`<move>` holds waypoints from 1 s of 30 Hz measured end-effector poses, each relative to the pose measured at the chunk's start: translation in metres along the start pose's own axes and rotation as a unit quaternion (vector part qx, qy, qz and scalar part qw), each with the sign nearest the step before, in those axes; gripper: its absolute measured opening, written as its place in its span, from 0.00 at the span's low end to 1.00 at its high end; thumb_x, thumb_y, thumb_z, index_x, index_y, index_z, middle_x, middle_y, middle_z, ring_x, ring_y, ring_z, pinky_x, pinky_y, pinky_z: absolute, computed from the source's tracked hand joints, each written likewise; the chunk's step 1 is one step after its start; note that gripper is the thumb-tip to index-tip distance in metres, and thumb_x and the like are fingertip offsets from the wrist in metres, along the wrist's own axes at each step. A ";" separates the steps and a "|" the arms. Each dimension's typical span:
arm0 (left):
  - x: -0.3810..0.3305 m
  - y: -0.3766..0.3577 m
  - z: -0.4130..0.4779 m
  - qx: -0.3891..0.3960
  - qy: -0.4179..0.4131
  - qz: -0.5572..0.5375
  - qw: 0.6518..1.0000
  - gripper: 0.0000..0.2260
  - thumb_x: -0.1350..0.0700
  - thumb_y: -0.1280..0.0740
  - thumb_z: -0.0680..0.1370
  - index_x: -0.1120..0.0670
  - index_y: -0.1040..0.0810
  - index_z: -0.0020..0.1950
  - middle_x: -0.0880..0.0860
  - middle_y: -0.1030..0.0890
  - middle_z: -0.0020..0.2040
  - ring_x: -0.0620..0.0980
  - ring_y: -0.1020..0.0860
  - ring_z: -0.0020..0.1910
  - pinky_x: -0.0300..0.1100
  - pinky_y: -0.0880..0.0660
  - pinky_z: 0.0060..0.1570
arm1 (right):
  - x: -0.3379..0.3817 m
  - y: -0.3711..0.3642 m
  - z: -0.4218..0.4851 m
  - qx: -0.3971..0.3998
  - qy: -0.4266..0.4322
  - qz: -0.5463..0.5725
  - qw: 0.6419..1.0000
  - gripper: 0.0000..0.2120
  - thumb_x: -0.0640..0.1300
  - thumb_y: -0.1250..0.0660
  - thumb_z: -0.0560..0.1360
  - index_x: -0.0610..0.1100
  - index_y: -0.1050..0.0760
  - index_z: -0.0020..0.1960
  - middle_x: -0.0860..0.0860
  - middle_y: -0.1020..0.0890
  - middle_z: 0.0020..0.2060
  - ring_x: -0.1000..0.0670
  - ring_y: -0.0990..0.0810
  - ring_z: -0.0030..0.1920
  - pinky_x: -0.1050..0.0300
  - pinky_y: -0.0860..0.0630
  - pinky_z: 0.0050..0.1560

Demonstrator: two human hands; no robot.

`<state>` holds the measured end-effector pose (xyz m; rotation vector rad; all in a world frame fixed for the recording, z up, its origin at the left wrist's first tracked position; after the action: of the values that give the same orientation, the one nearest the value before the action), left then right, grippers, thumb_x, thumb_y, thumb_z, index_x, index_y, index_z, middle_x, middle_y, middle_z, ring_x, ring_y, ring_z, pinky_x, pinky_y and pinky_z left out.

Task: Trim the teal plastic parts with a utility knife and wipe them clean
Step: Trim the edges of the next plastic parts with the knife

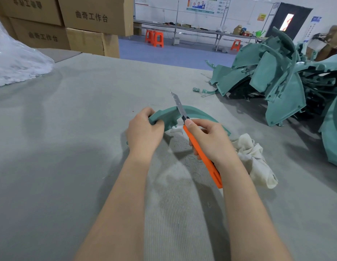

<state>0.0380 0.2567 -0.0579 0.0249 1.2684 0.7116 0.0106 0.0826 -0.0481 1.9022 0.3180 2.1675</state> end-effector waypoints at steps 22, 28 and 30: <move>-0.003 0.001 -0.003 0.003 -0.003 0.001 1.000 0.03 0.62 0.38 0.71 0.56 0.26 0.40 0.48 0.29 0.30 0.53 0.30 0.35 0.44 0.34 0.35 | -0.010 0.028 0.006 -0.073 -0.034 0.011 0.997 0.10 0.54 0.37 0.79 0.50 0.22 0.46 0.48 0.22 0.29 0.54 0.27 0.23 0.62 0.29 0.23; -0.003 0.003 -0.004 -0.004 0.001 0.003 1.000 0.04 0.62 0.38 0.71 0.54 0.29 0.38 0.48 0.29 0.30 0.54 0.30 0.36 0.44 0.35 0.35 | -0.015 0.022 0.007 -0.072 -0.039 0.010 0.997 0.10 0.55 0.37 0.79 0.51 0.23 0.45 0.48 0.20 0.30 0.54 0.27 0.22 0.62 0.29 0.23; -0.008 0.004 -0.006 -0.019 -0.011 -0.007 1.000 0.08 0.63 0.37 0.71 0.52 0.30 0.35 0.47 0.30 0.29 0.54 0.30 0.36 0.45 0.34 0.36 | -0.017 0.022 0.009 -0.087 -0.038 0.042 0.995 0.10 0.58 0.37 0.79 0.52 0.25 0.49 0.49 0.18 0.32 0.54 0.27 0.23 0.62 0.29 0.23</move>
<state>0.0302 0.2539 -0.0515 -0.0077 1.2331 0.7206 0.0203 0.0568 -0.0559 1.9246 0.0343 2.0913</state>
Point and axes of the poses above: each hand's wrist, its own z-axis towards the middle knuckle, its own y-axis out of the back of the hand, x = y × z, the point moved 7 cm from there along z, towards the middle knuckle
